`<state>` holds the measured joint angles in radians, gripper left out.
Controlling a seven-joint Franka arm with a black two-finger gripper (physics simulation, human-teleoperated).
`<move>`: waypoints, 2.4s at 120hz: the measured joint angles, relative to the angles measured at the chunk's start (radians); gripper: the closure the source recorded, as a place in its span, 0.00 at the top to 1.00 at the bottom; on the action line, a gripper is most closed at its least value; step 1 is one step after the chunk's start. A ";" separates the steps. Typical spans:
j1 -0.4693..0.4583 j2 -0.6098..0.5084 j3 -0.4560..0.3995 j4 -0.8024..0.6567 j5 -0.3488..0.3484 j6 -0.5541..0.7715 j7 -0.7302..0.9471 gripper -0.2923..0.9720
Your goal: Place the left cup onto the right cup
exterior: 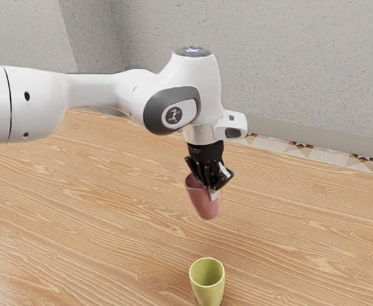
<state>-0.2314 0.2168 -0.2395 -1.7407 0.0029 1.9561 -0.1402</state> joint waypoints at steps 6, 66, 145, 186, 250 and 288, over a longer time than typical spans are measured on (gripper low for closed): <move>-0.005 -0.021 -0.007 -0.027 -0.001 -0.003 -0.007 0.17; -0.054 -0.096 -0.034 -0.157 -0.013 0.007 -0.076 0.17; -0.082 -0.174 -0.083 -0.255 -0.076 0.001 -0.142 0.17; -0.090 -0.155 -0.086 -0.249 -0.082 0.005 -0.158 0.17; -0.090 -0.126 -0.101 -0.242 -0.081 0.021 -0.171 0.55; -0.055 -0.127 -0.026 -0.100 -0.045 -0.033 -0.172 0.72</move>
<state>-0.2861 0.0902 -0.2653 -1.8411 -0.0421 1.9226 -0.3126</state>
